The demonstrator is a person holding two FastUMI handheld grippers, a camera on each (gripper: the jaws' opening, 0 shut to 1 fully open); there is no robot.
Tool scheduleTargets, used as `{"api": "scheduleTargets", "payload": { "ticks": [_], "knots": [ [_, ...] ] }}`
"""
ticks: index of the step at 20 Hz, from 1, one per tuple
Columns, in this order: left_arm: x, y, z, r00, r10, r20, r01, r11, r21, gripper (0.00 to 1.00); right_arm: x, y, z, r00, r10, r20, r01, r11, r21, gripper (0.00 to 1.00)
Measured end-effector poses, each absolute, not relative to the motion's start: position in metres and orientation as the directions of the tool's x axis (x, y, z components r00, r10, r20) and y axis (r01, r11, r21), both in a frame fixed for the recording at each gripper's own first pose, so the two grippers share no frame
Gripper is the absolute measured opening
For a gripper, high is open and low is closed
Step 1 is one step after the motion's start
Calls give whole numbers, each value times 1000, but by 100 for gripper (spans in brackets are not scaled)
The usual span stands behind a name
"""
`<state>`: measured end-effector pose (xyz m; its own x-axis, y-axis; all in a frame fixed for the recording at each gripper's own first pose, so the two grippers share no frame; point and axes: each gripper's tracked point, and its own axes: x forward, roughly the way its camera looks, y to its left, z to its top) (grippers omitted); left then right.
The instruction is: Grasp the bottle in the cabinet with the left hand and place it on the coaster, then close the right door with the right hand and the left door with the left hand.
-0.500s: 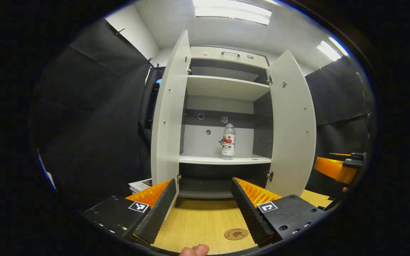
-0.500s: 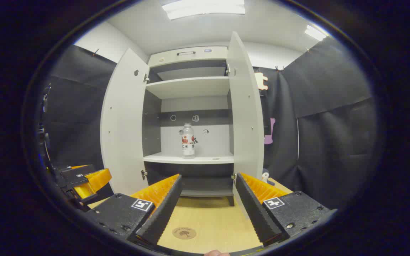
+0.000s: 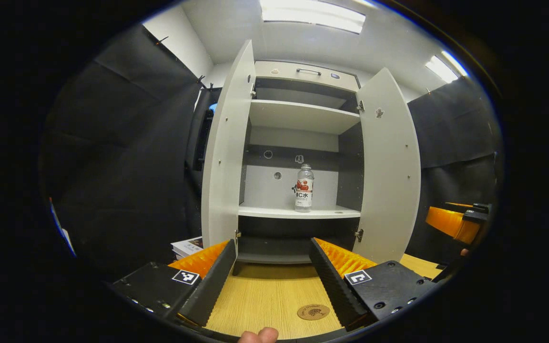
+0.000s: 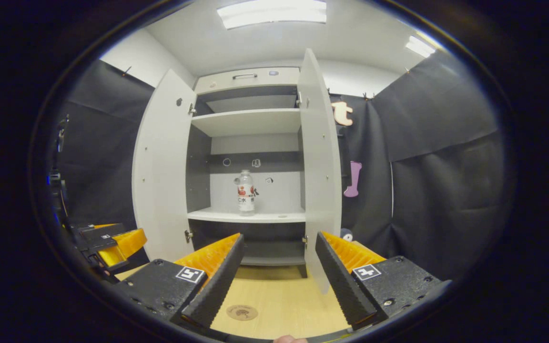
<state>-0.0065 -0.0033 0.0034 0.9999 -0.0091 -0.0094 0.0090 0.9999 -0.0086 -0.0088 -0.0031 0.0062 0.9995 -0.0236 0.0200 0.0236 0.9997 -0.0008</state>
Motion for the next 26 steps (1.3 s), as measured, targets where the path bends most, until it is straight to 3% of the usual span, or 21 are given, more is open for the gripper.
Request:
{"api": "scheduleTargets", "payload": {
  "ticks": [2, 3, 4, 5, 6, 7, 8, 9, 11, 12, 13, 15, 16, 17, 18, 19, 22, 26],
  "knots": [
    [-7, -1, 4, 1000, -3, -6, 3, 1000, -9, 95, -10, -3, 5, 1000, -25, 19, 25, 1000, -8, 98],
    [-8, -1, 5, 1000, -1, -5, 1, 1000, -8, 99, -11, -3, 5, 999, -24, 20, 25, 1000, -11, 98],
    [-8, -1, 6, 1000, 0, -5, 0, 1000, -7, 95, -12, -3, 5, 1000, -24, 20, 24, 1000, -12, 98],
    [-8, -1, 6, 1000, 0, -6, 0, 1000, -6, 99, -12, -2, 4, 1000, -23, 20, 23, 1000, -11, 93],
    [-8, -1, 6, 1000, 1, -5, -1, 1000, -5, 99, -13, -2, 5, 1000, -22, 19, 22, 1000, -9, 98],
    [-9, 0, 7, 1000, 1, -4, -1, 1000, -6, 95, -11, -1, 4, 1000, -22, 17, 22, 1000, -9, 93],
    [-9, 0, 7, 1000, 1, -3, -1, 1000, -5, 99, -11, 0, 5, 1000, -21, 18, 21, 1000, -9, 93],
    [-9, 0, 8, 1000, 1, 0, -1, 1000, -5, 90, -12, 1, 4, 1000, -20, 19, 20, 1000, -10, 98],
    [-10, 1, 10, 1000, 2, 5, -2, 1000, 0, 99, -13, 1, 5, 1000, -21, 23, 22, 1000, -11, 98],
    [-10, 1, 10, 1000, 2, 6, -2, 1000, 1, 99, -13, 2, 6, 999, -21, 25, 21, 1000, -11, 98],
    [-10, 2, 10, 1000, 4, 8, -4, 1000, 2, 95, -13, 2, 6, 999, -21, 26, 21, 1000, -11, 93],
    [-9, 4, 13, 1000, 11, 19, -11, 1000, 1, 90, -13, 2, 6, 999, -21, 27, 21, 1000, -12, 98],
    [-8, 4, 16, 1000, 12, 28, -12, 1000, -1, 95, -12, 2, 7, 999, -21, 27, 21, 1000, -12, 98],
    [-7, 3, 19, 999, 6, 34, -6, 1000, -2, 95, -12, 2, 6, 999, -20, 26, 20, 1000, -12, 93],
    [-4, 0, 20, 999, -7, 36, 7, 1000, -2, 99, -11, 3, 6, 1000, -19, 24, 19, 1000, -11, 98],
    [-1, -3, 22, 999, -18, 36, 17, 1000, 1, 95, -11, 4, 6, 1000, -16, 24, 17, 1000, -11, 98],
    [18, -13, 29, 997, -62, 38, 62, 998, 2, 99, -12, 5, 9, 999, -14, 33, 14, 1000, -12, 98],
    [66, -39, 37, 986, -163, 22, 164, 984, -66, 95, -14, 1, 13, 999, -24, 41, 25, 1000, -19, 98]
  ]
}}
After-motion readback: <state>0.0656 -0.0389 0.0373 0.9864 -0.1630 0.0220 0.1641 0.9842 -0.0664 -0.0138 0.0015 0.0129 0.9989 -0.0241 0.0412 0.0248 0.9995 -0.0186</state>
